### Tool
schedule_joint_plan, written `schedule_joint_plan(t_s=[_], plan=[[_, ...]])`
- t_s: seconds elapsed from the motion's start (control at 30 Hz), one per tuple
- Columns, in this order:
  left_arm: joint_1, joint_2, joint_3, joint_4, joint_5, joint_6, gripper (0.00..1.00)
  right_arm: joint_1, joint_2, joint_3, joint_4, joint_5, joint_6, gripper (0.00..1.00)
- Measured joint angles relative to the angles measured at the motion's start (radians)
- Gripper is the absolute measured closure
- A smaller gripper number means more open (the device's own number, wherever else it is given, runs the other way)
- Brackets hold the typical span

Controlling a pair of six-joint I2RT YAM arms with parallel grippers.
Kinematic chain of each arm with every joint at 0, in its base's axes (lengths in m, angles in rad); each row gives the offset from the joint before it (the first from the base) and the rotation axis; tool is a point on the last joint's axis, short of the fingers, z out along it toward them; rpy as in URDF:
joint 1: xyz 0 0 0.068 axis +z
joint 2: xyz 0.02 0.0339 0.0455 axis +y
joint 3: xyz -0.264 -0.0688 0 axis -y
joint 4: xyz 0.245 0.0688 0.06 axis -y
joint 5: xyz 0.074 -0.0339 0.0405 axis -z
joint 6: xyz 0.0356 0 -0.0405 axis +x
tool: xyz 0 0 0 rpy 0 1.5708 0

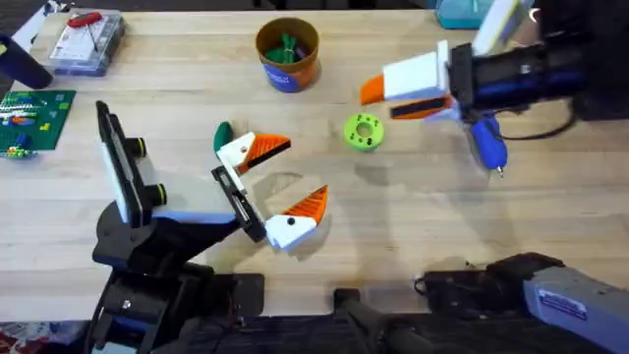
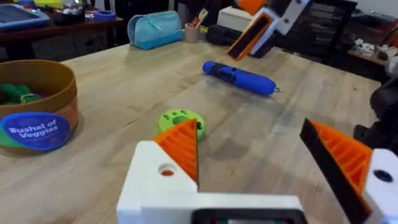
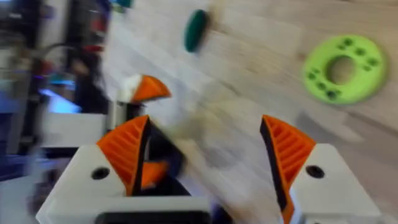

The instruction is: Pick up the gripper from the table and insert it into the empty holder that is missing its gripper. Then pick up a screw, insert it into the mounting hole, and use the screwdriver to tighten it. Finally, clean up the table by picking up the vegetable and placing it into the bucket.

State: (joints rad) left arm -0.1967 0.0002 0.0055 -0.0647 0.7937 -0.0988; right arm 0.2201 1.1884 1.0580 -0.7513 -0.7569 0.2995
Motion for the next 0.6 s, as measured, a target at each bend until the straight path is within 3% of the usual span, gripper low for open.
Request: schedule_joint_plan(t_s=[0.13,0.33,0.5,0.6], plan=[[0.0,0.0,0.0,0.0,0.0,0.0,0.01,0.006,-0.004,0.129,-0.232,0.216,-0.122,0.004],[0.0,0.0,0.0,0.0,0.0,0.0,0.01,0.114,-0.003,0.199,-0.35,0.509,-0.215,0.004],[0.0,0.0,0.0,0.0,0.0,0.0,0.01,0.215,0.053,0.201,-0.373,0.64,-0.229,0.004],[0.0,0.0,0.0,0.0,0.0,0.0,0.01,0.234,0.105,0.201,-0.374,0.672,-0.225,0.004]])
